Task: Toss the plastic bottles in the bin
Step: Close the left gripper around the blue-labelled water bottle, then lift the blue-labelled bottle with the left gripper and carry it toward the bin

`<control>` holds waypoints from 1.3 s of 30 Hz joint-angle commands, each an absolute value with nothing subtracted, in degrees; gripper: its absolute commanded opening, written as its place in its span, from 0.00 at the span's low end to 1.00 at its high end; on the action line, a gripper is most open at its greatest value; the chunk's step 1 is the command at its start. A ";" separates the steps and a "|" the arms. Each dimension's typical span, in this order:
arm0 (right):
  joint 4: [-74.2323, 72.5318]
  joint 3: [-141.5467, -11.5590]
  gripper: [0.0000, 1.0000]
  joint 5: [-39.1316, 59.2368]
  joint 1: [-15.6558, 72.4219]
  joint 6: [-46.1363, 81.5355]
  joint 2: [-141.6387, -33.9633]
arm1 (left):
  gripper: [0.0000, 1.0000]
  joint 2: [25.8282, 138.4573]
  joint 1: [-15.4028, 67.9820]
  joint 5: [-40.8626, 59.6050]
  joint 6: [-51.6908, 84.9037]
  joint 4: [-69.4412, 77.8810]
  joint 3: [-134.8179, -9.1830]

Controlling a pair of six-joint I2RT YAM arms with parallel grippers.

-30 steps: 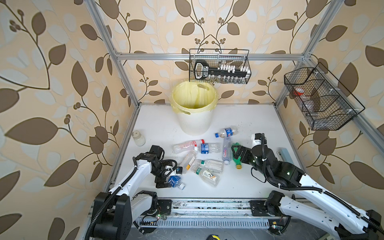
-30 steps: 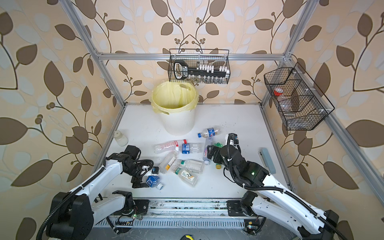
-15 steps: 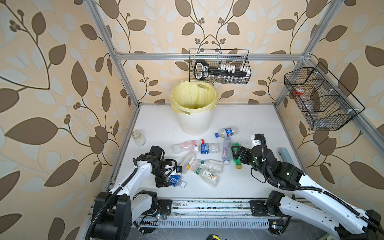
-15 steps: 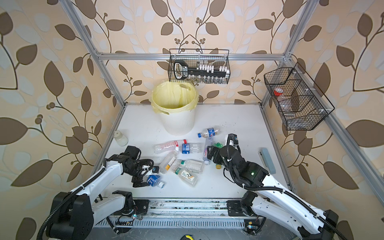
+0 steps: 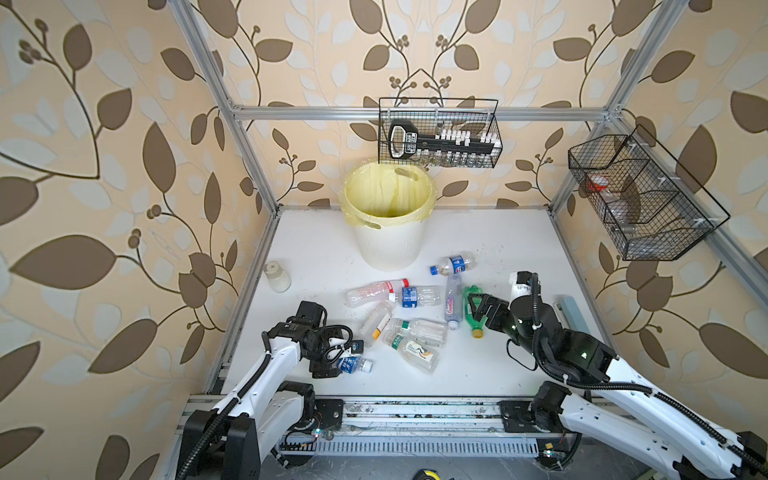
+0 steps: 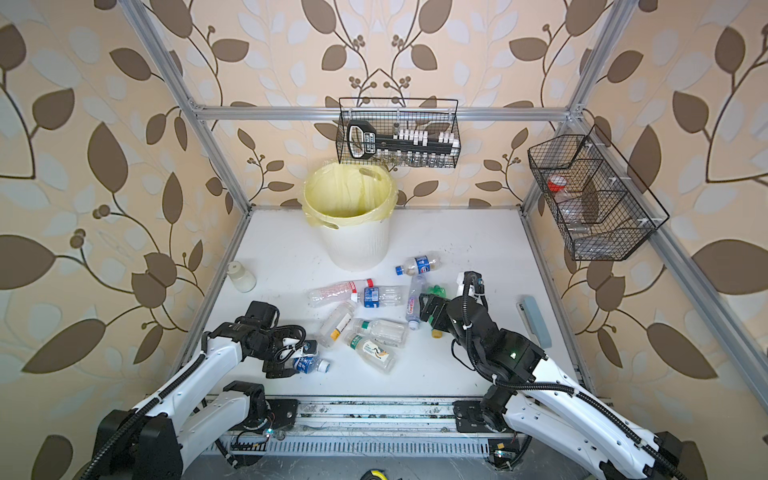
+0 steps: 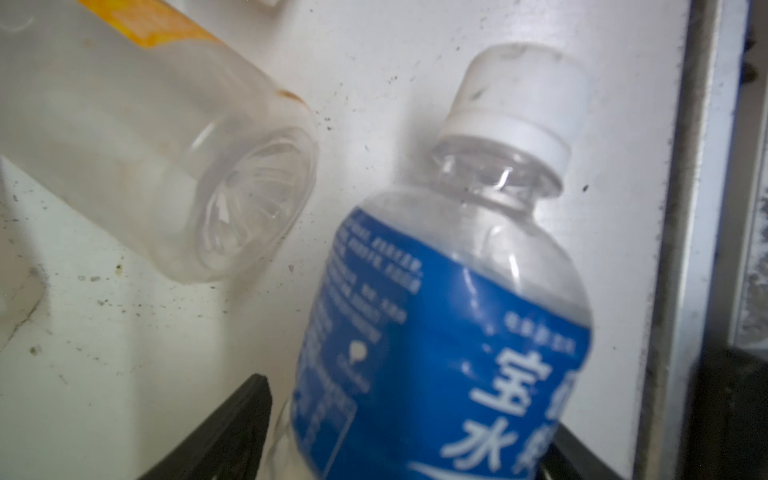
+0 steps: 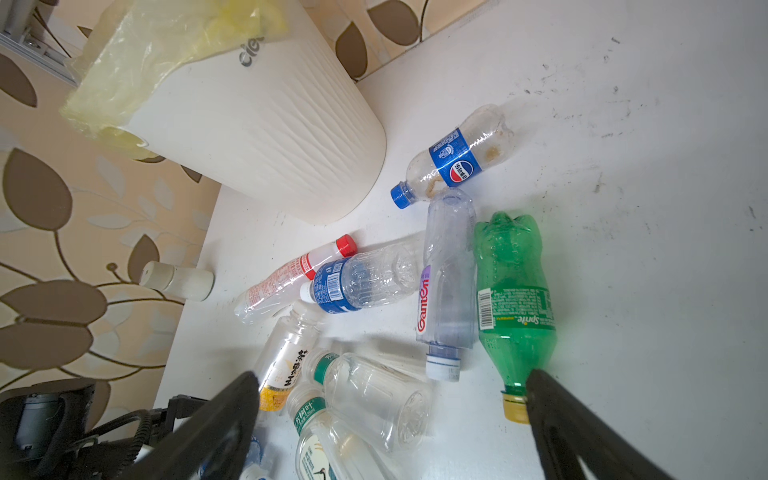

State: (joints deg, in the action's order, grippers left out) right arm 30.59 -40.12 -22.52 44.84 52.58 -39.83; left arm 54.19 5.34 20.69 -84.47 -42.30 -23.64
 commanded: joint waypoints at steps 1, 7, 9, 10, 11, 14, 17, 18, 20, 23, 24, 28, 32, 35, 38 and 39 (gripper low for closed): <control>30.43 -38.85 1.00 -23.49 44.22 53.60 -38.99 | 0.79 53.85 5.89 21.70 -86.93 -44.44 -23.53; 30.44 -38.59 1.00 -23.18 43.60 53.54 -38.94 | 0.70 53.88 5.89 21.70 -86.12 -46.81 -24.85; 30.58 -38.37 1.00 -23.12 43.29 53.54 -38.63 | 0.66 53.62 5.89 21.88 -85.00 -48.95 -25.88; 30.50 -38.21 1.00 -23.14 43.17 53.58 -38.51 | 0.65 53.53 5.89 22.10 -84.50 -49.62 -26.21; 30.50 -38.15 1.00 -23.15 43.07 53.57 -38.33 | 0.65 53.31 5.89 22.31 -83.93 -50.36 -26.47; 30.31 -37.73 1.00 -22.95 42.67 53.64 -38.00 | 0.68 52.75 5.89 23.81 -80.18 -52.91 -28.44; 30.27 -37.49 1.00 -22.76 42.37 53.68 -37.77 | 0.68 52.65 5.90 25.39 -75.50 -56.70 -32.48; 30.28 -37.31 1.00 -22.74 42.32 53.63 -37.77 | 0.68 52.80 5.89 25.42 -74.35 -57.90 -33.73; 30.18 -36.92 1.00 -22.74 42.18 53.73 -37.64 | 0.66 53.32 5.91 25.49 -71.53 -59.79 -36.28; 29.67 -36.25 1.00 -22.33 41.92 53.90 -37.50 | 0.65 54.62 5.89 25.50 -67.74 -61.03 -38.89; 29.49 -36.06 1.00 -22.13 41.76 53.95 -37.47 | 0.64 55.04 5.89 25.66 -66.62 -61.59 -39.62; 29.35 -35.31 1.00 -21.79 41.54 53.91 -37.40 | 0.61 56.07 5.89 26.91 -62.93 -63.28 -41.71; 29.77 -34.73 1.00 -21.72 41.27 53.76 -36.77 | 0.60 54.94 5.91 28.21 -58.58 -63.36 -42.52; 30.00 -34.26 1.00 -21.71 40.97 53.48 -36.06 | 0.63 53.26 5.89 28.16 -51.32 -61.09 -43.72; 30.45 -33.77 1.00 -21.70 40.45 53.06 -35.34 | 0.65 52.43 5.89 28.83 -46.45 -61.26 -46.00; 30.45 -33.36 1.00 -21.63 40.32 53.01 -35.09 | 0.65 52.51 5.89 28.75 -44.71 -61.26 -46.97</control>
